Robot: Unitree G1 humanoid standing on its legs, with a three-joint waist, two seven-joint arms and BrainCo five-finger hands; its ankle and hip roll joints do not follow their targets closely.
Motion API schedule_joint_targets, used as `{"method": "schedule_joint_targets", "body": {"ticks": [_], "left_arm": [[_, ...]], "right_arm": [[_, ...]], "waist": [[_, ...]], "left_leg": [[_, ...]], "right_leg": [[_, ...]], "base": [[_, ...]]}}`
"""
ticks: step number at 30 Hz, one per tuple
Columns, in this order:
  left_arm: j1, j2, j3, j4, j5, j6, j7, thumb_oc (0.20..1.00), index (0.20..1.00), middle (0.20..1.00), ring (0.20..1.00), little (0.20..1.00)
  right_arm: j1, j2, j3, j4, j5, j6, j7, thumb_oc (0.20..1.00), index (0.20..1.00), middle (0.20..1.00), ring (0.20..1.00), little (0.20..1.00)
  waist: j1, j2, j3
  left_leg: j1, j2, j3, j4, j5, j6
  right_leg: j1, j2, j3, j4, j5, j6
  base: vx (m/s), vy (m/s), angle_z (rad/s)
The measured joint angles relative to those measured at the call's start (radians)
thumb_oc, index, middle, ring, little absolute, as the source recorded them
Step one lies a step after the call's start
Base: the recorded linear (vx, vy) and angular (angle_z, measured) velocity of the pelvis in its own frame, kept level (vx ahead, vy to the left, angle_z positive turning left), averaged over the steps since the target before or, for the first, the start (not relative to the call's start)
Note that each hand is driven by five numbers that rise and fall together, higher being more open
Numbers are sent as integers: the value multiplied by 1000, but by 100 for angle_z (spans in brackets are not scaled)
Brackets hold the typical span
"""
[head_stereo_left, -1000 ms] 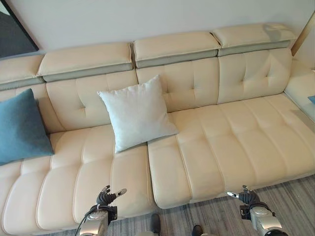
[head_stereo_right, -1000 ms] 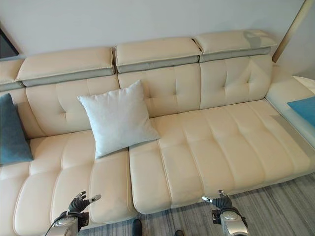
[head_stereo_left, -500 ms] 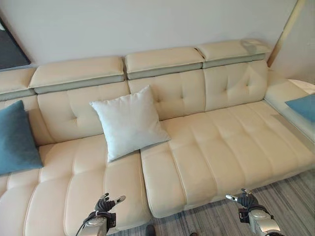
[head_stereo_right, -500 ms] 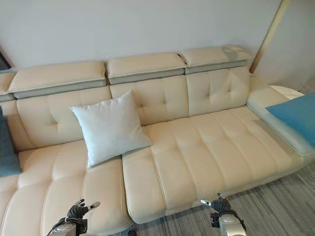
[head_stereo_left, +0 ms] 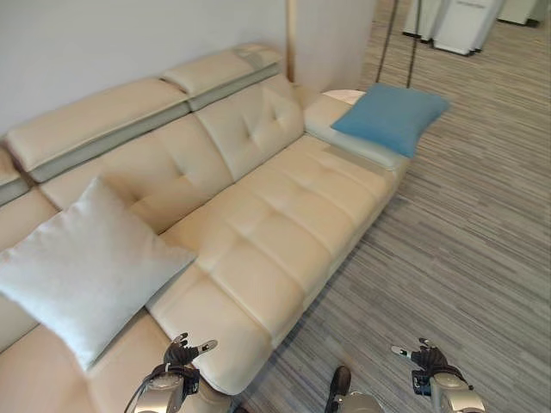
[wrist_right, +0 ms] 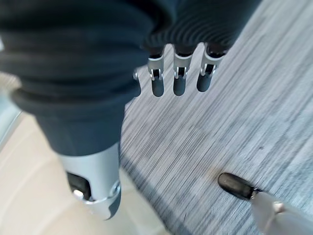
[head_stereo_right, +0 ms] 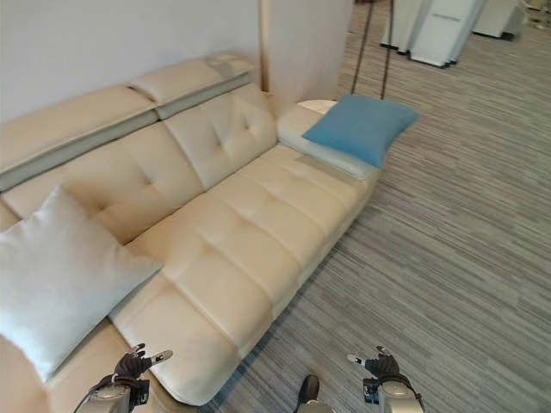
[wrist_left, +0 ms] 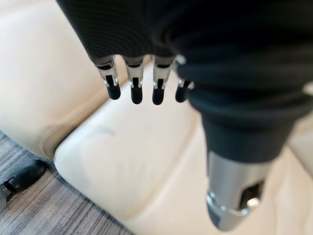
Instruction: Pick up all the scattered cushions and arrange them neatly on the sofa.
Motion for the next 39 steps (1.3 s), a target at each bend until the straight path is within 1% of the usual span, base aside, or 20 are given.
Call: {"method": "schedule_joint_targets", "body": {"ticks": [2,5,8,9,11,12,13,15,18,20,21,24,27,30,31,32,34,36,38,39], "left_arm": [[-13,-16,-1,-1,1,-1,1,1000,1000,1000,1000,1000],[-23,-30,-3,0,1,-2,0,1000,1000,1000,1000,1000],[-58,-41,-10,40,-1,-3,1,1000,1000,1000,1000,1000],[-56,-33,-11,39,-1,-5,4,1000,1000,1000,1000,1000],[-37,-38,-35,42,-2,-3,4,1000,1000,1000,1000,1000],[-35,-45,-42,34,-4,-5,4,1000,1000,1000,1000,1000],[-40,-54,-44,26,-6,-9,5,1000,1000,1000,1000,1000],[-17,-67,-41,10,-17,-11,8,1000,1000,1000,1000,1000],[-12,-62,-42,9,-43,-14,13,1000,1000,1000,1000,1000],[-13,-64,-42,17,-43,-14,13,1000,1000,1000,1000,1000],[-18,-65,-42,34,-43,-14,14,1000,1000,1000,1000,1000],[-25,-66,-42,41,-43,-14,18,1000,1000,1000,1000,1000],[-16,-63,-38,42,-43,-12,34,1000,1000,1000,1000,1000],[-13,-66,-33,37,-45,-13,43,1000,1000,1000,1000,1000],[-17,-67,-32,33,-45,-15,44,1000,1000,1000,1000,1000],[-19,-68,-43,36,-45,-14,45,1000,1000,1000,1000,1000],[7,-60,-42,21,-45,-9,48,1000,1000,1000,1000,1000],[19,-21,-40,2,-45,-9,49,1000,1000,1000,1000,1000],[-2,-12,-42,12,-50,-6,51,1000,1000,1000,1000,1000],[-2,-12,-42,12,-50,-6,51,1000,1000,1000,1000,1000]], "right_arm": [[-3,-23,0,4,0,0,0,1000,1000,1000,1000,1000],[2,-40,-2,4,1,0,-1,1000,1000,1000,1000,1000],[-1,-46,-4,3,5,-3,-5,1000,1000,1000,1000,1000],[-11,-31,0,11,14,-2,-11,1000,1000,1000,1000,1000],[-7,-32,5,7,22,-6,-15,1000,1000,1000,1000,1000],[-11,-38,6,6,22,-5,-18,1000,1000,1000,1000,1000],[-14,-43,7,6,22,-3,-18,1000,1000,1000,1000,1000],[-30,-52,17,-1,21,-4,-19,1000,1000,1000,1000,1000],[-26,-51,49,1,21,-2,-16,1000,1000,1000,1000,1000],[-32,-50,50,2,20,-4,-16,1000,1000,1000,1000,1000],[-35,-51,55,5,20,-4,-18,1000,1000,1000,1000,1000],[-40,-52,66,19,21,-3,-20,1000,1000,1000,1000,1000],[-64,-51,80,25,20,-5,-20,1000,1000,1000,1000,1000],[-58,-52,80,25,3,-3,-18,1000,1000,1000,1000,1000],[-42,-53,80,29,0,-3,-18,1000,1000,1000,1000,1000],[-23,-48,75,44,0,-12,-10,1000,1000,1000,1000,1000],[-25,-37,92,24,1,-22,8,1000,1000,1000,1000,1000],[-12,-2,99,21,1,-21,14,1000,1000,1000,1000,1000],[-10,13,76,28,1,-23,14,1000,1000,1000,1000,1000],[-10,13,76,29,1,-23,14,1000,1000,1000,1000,1000]], "waist": [[11,44,-10],[-8,64,-22],[-23,62,-11],[0,31,11],[19,17,4],[18,18,7],[30,11,12],[51,8,13],[73,-13,23],[82,-20,23],[87,-11,27],[91,17,35],[121,39,41],[113,69,23],[109,73,15],[112,66,6],[113,64,4],[109,-7,-7],[114,-52,2],[113,-51,2]], "left_leg": [[0,31,10,0,-3,-9],[9,47,-21,12,-1,-9],[-14,122,-26,194,13,-24],[-23,154,-75,332,11,-29],[-46,168,-156,430,66,-72],[-98,146,-316,534,80,-72],[-122,109,-399,574,40,-91],[-145,-28,-528,495,-68,-76],[-226,-192,-699,242,-73,-26],[-230,-225,-763,139,-39,-18],[-265,-237,-806,34,18,-28],[-339,-230,-810,4,55,-73],[-369,-219,-807,22,59,-71],[-290,-203,-787,27,68,-47],[-244,-210,-782,4,96,-5],[-224,-222,-753,35,48,38],[-186,-213,-685,23,58,100],[-155,-262,-631,38,51,157],[-99,-292,-614,37,42,191],[-99,-292,-614,37,41,192]], "right_leg": [[-14,22,-4,14,8,-14],[-15,70,22,2,20,-38],[15,107,29,-2,-13,-83],[16,99,85,41,-52,-137],[45,110,133,13,-57,-139],[64,134,192,-16,-36,-146],[59,130,235,-22,-13,-171],[60,136,325,-62,-6,-183],[78,167,388,-92,-11,-192],[81,169,409,-91,-12,-196],[82,189,429,-93,-14,-199],[91,226,440,-94,-24,-214],[92,246,513,-93,-29,-222],[139,249,550,-93,-73,-184],[176,239,553,-87,-109,-159],[152,222,569,-4,-165,-127],[-19,192,541,430,-286,5],[-177,106,540,759,-323,73],[-220,13,472,917,-304,76],[-221,12,471,917,-304,76]], "base": [[109,-216,-73],[149,-300,-41],[328,-606,-42],[205,-292,-108],[240,-250,-90],[133,-72,-56],[136,-53,-108],[139,-89,-127],[384,-118,-93],[196,-37,-68],[245,-31,-49],[342,10,-36],[353,68,-71],[595,136,-39],[888,178,-23],[707,139,-43],[208,58,-59],[370,168,-32],[329,116,-21],[193,31,1]]}}
